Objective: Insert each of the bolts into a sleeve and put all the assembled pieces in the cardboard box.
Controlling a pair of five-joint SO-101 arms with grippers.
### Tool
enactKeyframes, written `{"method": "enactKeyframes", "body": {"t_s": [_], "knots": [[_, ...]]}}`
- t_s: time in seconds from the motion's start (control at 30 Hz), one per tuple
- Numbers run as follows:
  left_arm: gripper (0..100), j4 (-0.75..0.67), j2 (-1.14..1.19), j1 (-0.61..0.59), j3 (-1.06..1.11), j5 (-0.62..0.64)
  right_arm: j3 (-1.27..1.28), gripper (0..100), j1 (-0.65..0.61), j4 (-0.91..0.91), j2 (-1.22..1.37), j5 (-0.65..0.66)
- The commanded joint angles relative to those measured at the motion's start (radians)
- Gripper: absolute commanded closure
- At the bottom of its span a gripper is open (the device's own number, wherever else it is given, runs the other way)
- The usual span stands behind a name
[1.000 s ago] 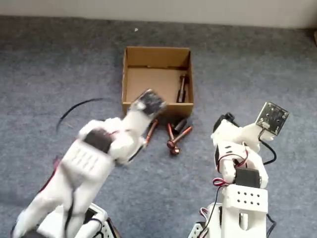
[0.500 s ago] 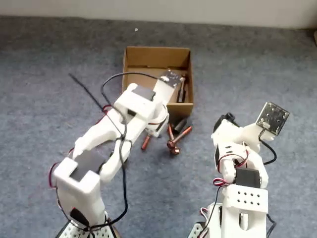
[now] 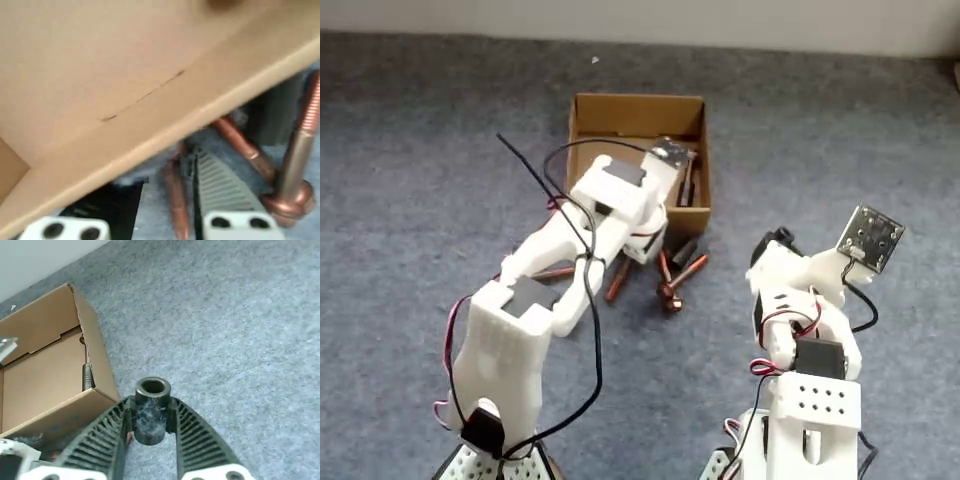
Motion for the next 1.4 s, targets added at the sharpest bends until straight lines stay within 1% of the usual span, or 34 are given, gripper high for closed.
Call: {"method": "enactKeyframes", "body": {"t_s": [0.0, 0.07, 0.13, 0.23, 0.37, 0.53, 0.63, 0.77, 0.9, 0.93, 1.03, 1.17, 1.27, 1.37], "knots": [[92, 0.009, 0.007, 0.007, -0.028, 0.005, -0.015, 99.3, 0.007, -0.024, -0.024, 0.006], [95, 0.011, -0.001, 0.025, -0.025, 0.005, -0.015, 99.3, 0.007, -0.024, -0.024, 0.006], [100, 0.052, -0.004, 0.053, -0.030, 0.006, -0.015, 99.3, 0.005, -0.024, -0.024, 0.008], [100, 0.121, -0.050, 0.104, -0.021, 0.008, -0.010, 99.3, 0.004, -0.024, -0.024, 0.008], [100, 0.121, -0.200, 0.116, 0.093, 0.006, -0.010, 99.3, -0.038, -0.012, -0.024, 0.008], [100, -0.002, -0.481, 0.082, 0.329, 0.003, -0.018, 99.3, -0.156, 0.094, -0.025, 0.005], [100, -0.100, -0.680, 0.056, 0.501, 0.003, -0.013, 99.3, -0.202, 0.102, -0.059, 0.008], [100, -0.227, -0.935, 0.019, 0.702, 0.009, -0.004, 99.3, -0.265, 0.104, -0.200, 0.009], [100, -0.325, -1.139, -0.016, 0.849, 0.011, 0.065, 99.3, -0.348, 0.153, -0.389, 0.011], [100, -0.347, -1.185, -0.024, 0.881, 0.011, 0.081, 99.3, -0.369, 0.153, -0.435, 0.023], [100, -0.384, -1.313, -0.042, 0.952, 0.021, 0.154, 99.3, -0.423, 0.154, -0.558, 0.135], [100, -0.384, -1.484, -0.081, 1.006, 0.087, 0.248, 99.3, -0.515, 0.150, -0.693, 0.235], [100, -0.390, -1.603, -0.097, 1.044, 0.109, 0.275, 99.3, -0.562, 0.148, -0.691, 0.265], [100, -0.439, -1.707, -0.110, 1.101, 0.146, 0.283, 99.3, -0.625, 0.147, -0.680, 0.281]]}}
